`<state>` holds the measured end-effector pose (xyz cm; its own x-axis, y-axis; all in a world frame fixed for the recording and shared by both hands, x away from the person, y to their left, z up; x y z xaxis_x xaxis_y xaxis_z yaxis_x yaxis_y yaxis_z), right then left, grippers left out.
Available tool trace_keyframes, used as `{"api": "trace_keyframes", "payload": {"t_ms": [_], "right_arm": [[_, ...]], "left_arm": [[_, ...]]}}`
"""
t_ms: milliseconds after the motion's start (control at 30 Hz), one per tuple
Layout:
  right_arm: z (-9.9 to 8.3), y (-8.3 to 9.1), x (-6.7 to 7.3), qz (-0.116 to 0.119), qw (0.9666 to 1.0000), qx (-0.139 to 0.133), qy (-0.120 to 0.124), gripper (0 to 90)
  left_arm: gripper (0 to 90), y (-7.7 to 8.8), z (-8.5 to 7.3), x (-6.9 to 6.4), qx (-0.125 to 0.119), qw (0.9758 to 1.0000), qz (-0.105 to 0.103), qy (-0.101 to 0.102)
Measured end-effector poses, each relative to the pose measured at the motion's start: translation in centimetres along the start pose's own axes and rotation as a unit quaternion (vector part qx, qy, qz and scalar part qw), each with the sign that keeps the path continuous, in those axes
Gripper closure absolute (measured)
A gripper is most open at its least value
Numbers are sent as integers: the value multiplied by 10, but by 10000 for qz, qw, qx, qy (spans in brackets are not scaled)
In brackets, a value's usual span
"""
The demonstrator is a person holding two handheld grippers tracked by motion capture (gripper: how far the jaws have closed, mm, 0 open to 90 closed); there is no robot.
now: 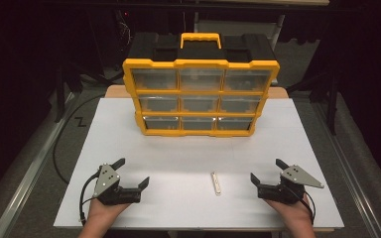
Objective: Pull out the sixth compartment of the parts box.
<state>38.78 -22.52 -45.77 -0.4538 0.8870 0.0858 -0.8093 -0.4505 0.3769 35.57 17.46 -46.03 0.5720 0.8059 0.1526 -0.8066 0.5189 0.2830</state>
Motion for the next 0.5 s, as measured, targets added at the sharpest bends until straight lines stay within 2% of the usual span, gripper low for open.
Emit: {"api": "trace_keyframes", "payload": {"t_ms": [200,333,500], "right_arm": [[-2,-5,1,-56,9999,58,100,9],[-3,-6,0,-86,9999,84,26,9],[-2,-7,0,-107,9999,87,64,9]], "left_arm": [[2,-2,0,3,-8,10000,63,51],[2,-4,-2,6,37,9999,89,138],[2,-5,-3,6,42,9999,68,103]]}}
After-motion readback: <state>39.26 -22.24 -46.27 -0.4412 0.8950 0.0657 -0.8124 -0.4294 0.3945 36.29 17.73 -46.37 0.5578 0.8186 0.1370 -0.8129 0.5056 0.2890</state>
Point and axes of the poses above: each handheld gripper's, and its own axes: y roughly backward along the jaws, z roughly out of its top, x roughly to its left, the point moved 9 cm from there along -y, roughly forward along the jaws, and after that the axes turned 8 degrees about -y, right-handed, at the moved point
